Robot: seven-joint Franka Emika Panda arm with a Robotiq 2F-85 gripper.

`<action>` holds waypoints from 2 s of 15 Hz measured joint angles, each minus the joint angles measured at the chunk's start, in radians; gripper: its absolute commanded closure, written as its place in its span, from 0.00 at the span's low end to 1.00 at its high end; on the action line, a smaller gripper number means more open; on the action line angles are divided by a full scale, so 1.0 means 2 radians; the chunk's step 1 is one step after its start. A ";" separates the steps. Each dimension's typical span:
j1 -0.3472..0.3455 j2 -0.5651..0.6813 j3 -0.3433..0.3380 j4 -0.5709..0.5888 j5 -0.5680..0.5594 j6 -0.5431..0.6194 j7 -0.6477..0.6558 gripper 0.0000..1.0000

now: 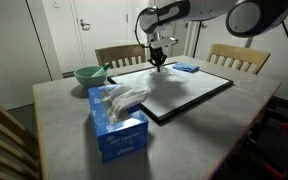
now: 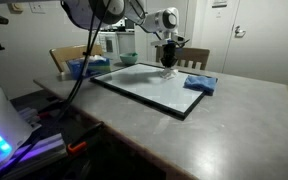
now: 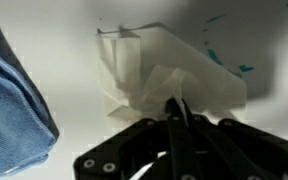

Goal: Pick up the wipe and rub the white board

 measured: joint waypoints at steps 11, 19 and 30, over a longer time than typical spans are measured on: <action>0.017 -0.001 0.064 0.000 0.027 0.003 -0.063 1.00; -0.015 0.002 0.082 0.000 0.083 0.003 -0.016 1.00; -0.045 0.007 0.082 0.008 0.090 -0.033 0.096 1.00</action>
